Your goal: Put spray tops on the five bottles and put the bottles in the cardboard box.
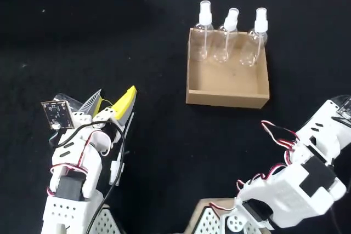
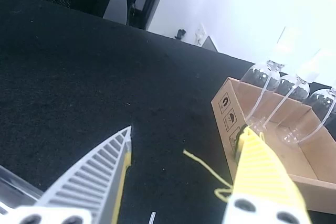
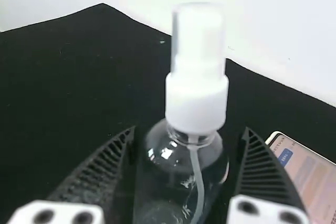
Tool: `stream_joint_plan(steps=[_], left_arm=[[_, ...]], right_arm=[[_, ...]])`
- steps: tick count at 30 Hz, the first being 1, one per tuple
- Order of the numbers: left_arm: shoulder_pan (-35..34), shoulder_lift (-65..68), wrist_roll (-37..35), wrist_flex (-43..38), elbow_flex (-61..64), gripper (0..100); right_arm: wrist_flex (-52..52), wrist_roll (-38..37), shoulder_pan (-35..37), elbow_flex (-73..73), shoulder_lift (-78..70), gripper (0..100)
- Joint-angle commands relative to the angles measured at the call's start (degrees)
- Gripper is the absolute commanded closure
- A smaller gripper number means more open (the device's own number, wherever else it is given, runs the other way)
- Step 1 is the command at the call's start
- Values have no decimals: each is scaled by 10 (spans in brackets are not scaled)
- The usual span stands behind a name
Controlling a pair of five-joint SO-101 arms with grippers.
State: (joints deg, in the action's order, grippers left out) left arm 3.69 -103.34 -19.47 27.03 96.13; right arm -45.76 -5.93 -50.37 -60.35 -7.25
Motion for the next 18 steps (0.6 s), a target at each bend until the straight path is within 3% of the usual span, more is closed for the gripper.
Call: stream_joint_plan(steps=[1, 4, 9, 18], left_arm=[[-7, -4, 0, -12, 13, 703], [-7, -4, 0, -12, 13, 703], [-7, -4, 0, -12, 13, 703], [-7, -4, 0, -12, 13, 703]], right_arm=[[0, -4, -9, 32, -1, 740], [0, -4, -9, 39, -16, 766], [0, -6, -14, 47, -20, 967], [3, -24, -13, 54, 2, 988]])
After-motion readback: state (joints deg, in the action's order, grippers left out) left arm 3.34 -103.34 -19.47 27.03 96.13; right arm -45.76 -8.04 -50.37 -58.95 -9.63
